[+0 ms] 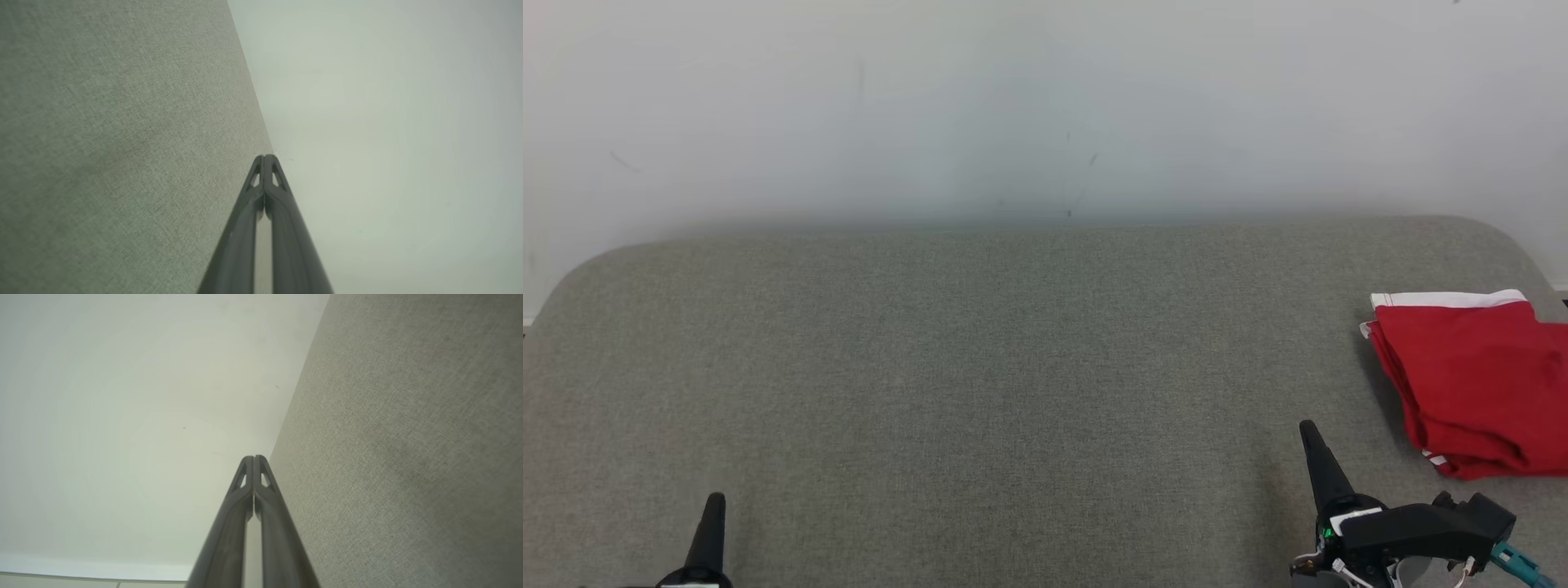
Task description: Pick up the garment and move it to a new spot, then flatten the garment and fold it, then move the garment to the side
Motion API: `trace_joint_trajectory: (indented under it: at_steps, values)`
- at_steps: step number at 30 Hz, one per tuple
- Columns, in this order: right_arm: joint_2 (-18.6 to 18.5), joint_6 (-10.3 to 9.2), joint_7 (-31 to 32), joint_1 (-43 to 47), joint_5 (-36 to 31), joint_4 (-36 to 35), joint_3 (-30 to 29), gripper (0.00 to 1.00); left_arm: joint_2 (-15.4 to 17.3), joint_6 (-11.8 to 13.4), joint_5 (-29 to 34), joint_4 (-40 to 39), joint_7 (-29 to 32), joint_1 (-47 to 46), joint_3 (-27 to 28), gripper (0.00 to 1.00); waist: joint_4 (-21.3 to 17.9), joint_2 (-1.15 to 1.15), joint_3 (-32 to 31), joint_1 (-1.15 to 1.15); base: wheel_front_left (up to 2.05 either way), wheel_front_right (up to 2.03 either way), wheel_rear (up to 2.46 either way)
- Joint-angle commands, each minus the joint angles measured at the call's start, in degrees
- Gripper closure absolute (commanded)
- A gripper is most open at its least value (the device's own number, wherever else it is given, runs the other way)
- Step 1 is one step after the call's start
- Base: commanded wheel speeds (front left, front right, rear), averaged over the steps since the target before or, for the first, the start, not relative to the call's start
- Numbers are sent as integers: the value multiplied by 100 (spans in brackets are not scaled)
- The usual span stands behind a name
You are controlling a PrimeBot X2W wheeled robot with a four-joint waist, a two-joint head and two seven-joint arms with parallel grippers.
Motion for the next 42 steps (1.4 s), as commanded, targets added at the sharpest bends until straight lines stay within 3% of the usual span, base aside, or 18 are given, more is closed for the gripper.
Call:
trace_joint_trajectory:
  at_steps: [1,26,42]
  values:
    - [-5,5,-17,-125,157,-6,18,100,-7,-48,-139,-59,54,-123,48,100,5,0,7,0,0,0,0]
    - [-6,6,-21,-341,1248,103,86,100,-62,-123,-1149,-80,407,-322,239,100,68,0,107,0,0,0,0]
    - [-5,6,-23,-414,1638,146,108,100,-79,-141,-1476,-81,546,-394,309,100,95,0,150,0,0,0,0]
